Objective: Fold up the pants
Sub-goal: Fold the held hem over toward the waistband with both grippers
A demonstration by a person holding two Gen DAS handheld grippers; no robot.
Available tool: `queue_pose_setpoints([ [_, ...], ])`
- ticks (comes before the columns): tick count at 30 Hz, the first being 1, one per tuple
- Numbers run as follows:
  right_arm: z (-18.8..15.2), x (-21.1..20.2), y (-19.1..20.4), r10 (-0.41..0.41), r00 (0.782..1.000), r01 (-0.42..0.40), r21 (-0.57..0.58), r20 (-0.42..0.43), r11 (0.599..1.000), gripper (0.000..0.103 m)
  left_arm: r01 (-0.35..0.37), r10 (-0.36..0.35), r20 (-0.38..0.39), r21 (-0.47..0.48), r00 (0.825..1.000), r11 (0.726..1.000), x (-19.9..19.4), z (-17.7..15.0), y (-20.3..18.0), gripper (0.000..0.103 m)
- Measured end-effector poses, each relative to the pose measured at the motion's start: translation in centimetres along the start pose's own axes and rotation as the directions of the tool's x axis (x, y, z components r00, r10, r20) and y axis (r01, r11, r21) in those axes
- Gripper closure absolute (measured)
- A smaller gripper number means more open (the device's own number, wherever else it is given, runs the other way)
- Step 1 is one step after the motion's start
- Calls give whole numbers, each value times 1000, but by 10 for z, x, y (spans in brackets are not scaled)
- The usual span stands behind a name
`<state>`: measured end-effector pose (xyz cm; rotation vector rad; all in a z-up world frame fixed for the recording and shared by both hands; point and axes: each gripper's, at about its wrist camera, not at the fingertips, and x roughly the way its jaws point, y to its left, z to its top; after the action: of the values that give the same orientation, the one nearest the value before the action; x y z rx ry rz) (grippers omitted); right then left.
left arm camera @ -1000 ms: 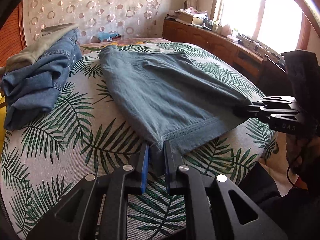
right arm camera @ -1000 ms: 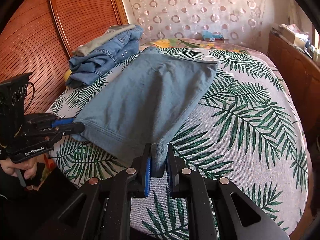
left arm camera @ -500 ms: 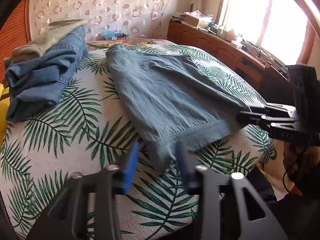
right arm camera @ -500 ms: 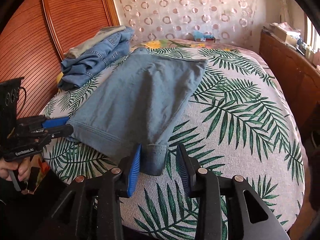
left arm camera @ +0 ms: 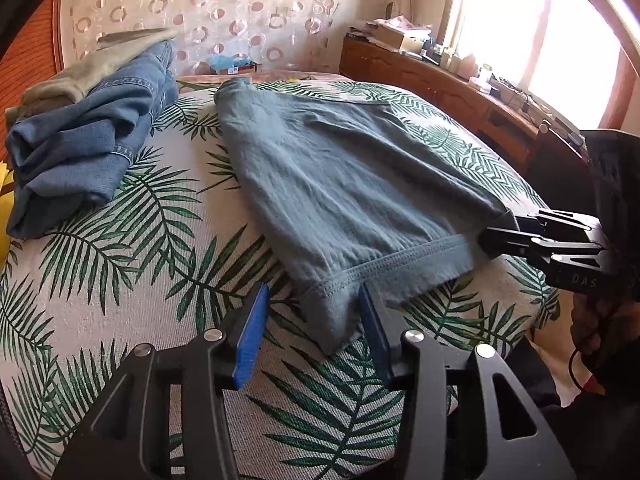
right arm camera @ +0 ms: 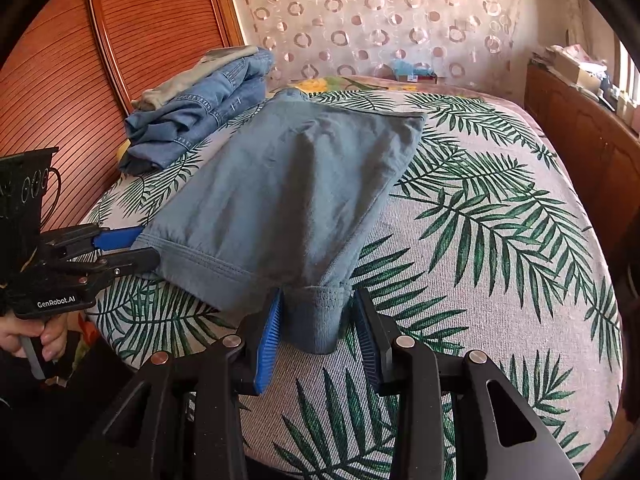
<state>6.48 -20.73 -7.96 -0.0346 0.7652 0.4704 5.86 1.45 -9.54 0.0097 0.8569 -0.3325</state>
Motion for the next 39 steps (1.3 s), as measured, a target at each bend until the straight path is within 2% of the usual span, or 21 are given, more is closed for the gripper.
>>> queue_pose_setpoints([
  [3, -1, 0, 0, -2, 1000, 2, -1, 6, 1000, 66, -11, 11, 4, 13, 1000, 1000, 0, -1, -2, 56],
  [5, -1, 0, 2, -10, 1000, 10, -11, 6, 1000, 66, 7, -7, 0, 17, 1000, 1000, -1, -2, -3, 56],
  [7, -2, 0, 3, -16, 1000, 16, -19, 5, 1000, 66, 27, -27, 0, 11, 1000, 1000, -2, -3, -3, 59],
  [9, -2, 0, 4, -17, 1000, 17, -25, 5, 1000, 67, 18, -18, -2, 28, 1000, 999, -2, -3, -5, 68],
  [13, -2, -1, 4, -5, 1000, 6, -30, 7, 1000, 78, 25, -25, -1, 47, 1000, 999, -3, -3, -8, 81],
  [14, -1, -1, 4, 1, 1000, -1, -30, 9, 1000, 85, 37, -37, 1, 46, 999, 998, -4, -3, -8, 85],
  [15, -1, -2, 4, 10, 1000, -9, -29, 10, 1000, 88, 43, -43, 4, 44, 999, 998, -5, -3, -7, 87],
  [18, 2, -7, 1, 37, 999, -37, -24, 11, 999, 90, 59, -61, 28, 40, 998, 997, -15, 0, -8, 90],
  [30, 16, -59, -4, 113, 989, -111, -19, 94, 994, 91, 99, -112, 173, 80, 979, 992, -78, 24, -21, 92],
  [35, 32, -63, -8, 94, 986, -90, -38, 135, 995, 91, 79, -95, 188, 90, 978, 993, -66, 48, -14, 92],
  [39, 53, -44, -14, 68, 987, -63, -36, 146, 997, 91, 36, -52, 185, 87, 981, 996, -43, 74, -5, 92],
])
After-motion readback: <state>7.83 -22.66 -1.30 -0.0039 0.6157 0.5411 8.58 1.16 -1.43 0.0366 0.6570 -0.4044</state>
